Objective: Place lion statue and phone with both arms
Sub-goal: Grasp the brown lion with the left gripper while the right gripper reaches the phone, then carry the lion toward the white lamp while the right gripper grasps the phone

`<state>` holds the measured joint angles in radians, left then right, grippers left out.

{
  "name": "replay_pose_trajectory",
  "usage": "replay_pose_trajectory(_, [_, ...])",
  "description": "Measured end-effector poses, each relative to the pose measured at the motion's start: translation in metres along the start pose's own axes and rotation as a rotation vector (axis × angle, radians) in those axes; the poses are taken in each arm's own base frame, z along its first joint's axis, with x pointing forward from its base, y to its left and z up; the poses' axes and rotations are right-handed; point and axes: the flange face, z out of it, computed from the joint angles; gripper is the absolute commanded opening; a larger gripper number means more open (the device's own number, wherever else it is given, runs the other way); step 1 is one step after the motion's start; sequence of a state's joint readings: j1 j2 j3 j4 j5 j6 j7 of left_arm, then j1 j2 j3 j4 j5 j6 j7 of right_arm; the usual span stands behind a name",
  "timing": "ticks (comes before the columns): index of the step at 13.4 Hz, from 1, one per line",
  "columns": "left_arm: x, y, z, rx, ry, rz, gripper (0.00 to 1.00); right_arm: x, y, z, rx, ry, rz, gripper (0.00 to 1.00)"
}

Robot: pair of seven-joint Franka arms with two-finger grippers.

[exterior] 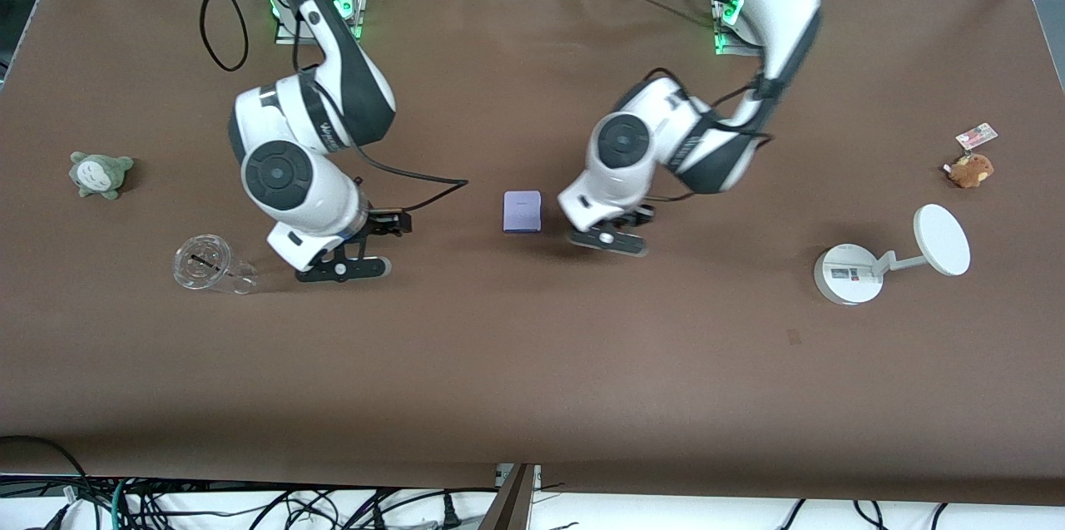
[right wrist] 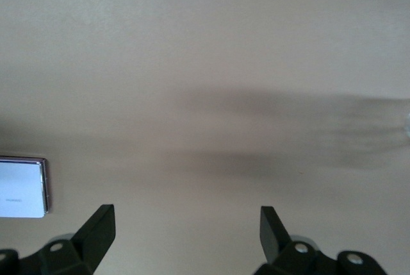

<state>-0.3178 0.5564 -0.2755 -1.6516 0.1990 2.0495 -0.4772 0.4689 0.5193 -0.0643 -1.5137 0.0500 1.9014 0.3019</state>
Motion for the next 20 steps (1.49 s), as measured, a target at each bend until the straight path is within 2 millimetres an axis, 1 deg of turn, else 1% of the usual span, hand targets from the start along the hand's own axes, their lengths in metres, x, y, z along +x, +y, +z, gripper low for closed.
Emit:
replay_pose_trajectory(1, [0.006, -0.036, -0.01, 0.014, -0.025, -0.008, 0.0, 0.0, -0.007, 0.006, 0.024, -0.004, 0.003, 1.0])
replay_pose_trajectory(2, [0.01, -0.072, -0.014, 0.022, -0.055, -0.016, 0.0, 0.0, -0.015, 0.012, 0.051, -0.01, 0.007, 1.0])
replay_pose_trajectory(3, [0.014, -0.102, -0.014, 0.025, -0.079, -0.027, 0.0, 0.0, -0.024, 0.017, 0.075, -0.012, 0.011, 1.0])
replay_pose_trajectory(5, [0.02, -0.159, -0.007, 0.017, -0.112, -0.054, 0.0, -0.003, -0.045, 0.029, 0.094, -0.013, 0.04, 1.0])
replay_pose_trajectory(6, [0.022, -0.188, -0.004, 0.011, -0.122, -0.07, 0.0, -0.006, -0.059, 0.037, 0.093, -0.01, 0.057, 1.0])
replay_pose_trajectory(8, [0.022, -0.246, 0.006, -0.002, -0.138, -0.091, 0.0, -0.013, -0.091, 0.06, 0.086, -0.007, 0.091, 1.0])
replay_pose_trajectory(9, [0.021, -0.267, 0.013, 0.009, -0.145, -0.095, 0.0, -0.018, -0.106, 0.072, 0.081, -0.006, 0.102, 1.0])
replay_pose_trajectory(10, [0.021, -0.281, 0.021, 0.025, -0.145, -0.095, 0.0, -0.023, -0.122, 0.085, 0.078, -0.004, 0.113, 1.0])
replay_pose_trajectory(11, [0.022, -0.288, 0.03, 0.039, -0.136, -0.092, 0.0, -0.028, -0.137, 0.098, 0.076, 0.002, 0.123, 1.0])
replay_pose_trajectory(13, [0.024, -0.301, 0.049, 0.04, -0.13, -0.099, 0.01, -0.041, -0.169, 0.121, 0.074, 0.017, 0.124, 1.0])
replay_pose_trajectory(14, [0.026, -0.305, 0.057, 0.033, -0.122, -0.103, 0.01, -0.048, -0.182, 0.129, 0.072, 0.02, 0.115, 1.0])
replay_pose_trajectory(15, [0.027, -0.307, 0.064, 0.027, -0.119, -0.104, 0.04, -0.054, -0.192, 0.135, 0.069, 0.021, 0.104, 1.0])
replay_pose_trajectory(20, [0.029, -0.321, 0.091, 0.004, -0.115, -0.123, 0.04, -0.065, -0.212, 0.142, 0.073, 0.037, 0.073, 1.0])
